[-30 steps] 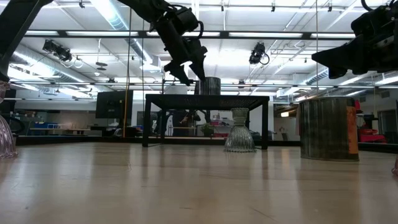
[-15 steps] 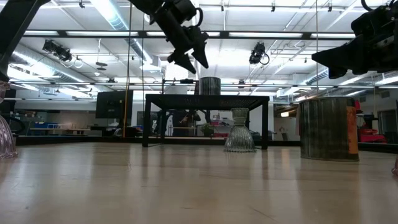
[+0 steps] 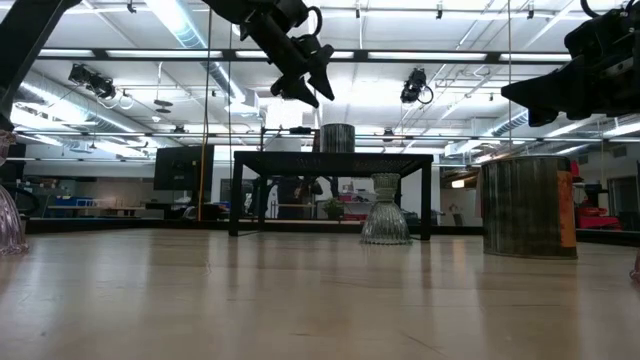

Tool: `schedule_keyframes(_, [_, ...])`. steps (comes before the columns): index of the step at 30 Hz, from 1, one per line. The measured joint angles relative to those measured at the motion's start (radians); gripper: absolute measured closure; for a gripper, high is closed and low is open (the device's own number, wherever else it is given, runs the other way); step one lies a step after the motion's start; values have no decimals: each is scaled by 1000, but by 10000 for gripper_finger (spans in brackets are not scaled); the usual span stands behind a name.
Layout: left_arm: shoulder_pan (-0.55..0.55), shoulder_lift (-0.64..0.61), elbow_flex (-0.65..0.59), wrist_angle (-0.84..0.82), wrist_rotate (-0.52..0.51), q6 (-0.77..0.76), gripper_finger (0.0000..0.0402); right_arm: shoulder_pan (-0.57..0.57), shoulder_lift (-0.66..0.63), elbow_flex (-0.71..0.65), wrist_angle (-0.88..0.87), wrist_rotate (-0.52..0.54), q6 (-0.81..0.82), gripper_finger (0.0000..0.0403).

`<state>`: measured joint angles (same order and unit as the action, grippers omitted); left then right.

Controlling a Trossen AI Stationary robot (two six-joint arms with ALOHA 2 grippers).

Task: Pick & Place candle stick holders
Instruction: Put the top left silver scented candle on the shelf

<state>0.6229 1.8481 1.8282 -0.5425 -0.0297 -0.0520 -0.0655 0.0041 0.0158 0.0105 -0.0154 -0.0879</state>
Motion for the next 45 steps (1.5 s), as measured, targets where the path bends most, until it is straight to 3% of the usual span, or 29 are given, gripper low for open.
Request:
schedule_keyframes(15, [15, 31, -3, 9, 63, 22, 262, 0, 0, 0, 0, 0, 0, 382])
schedule_keyframes(45, [25, 77, -3, 6, 96, 21, 386, 0, 0, 0, 0, 0, 0, 382])
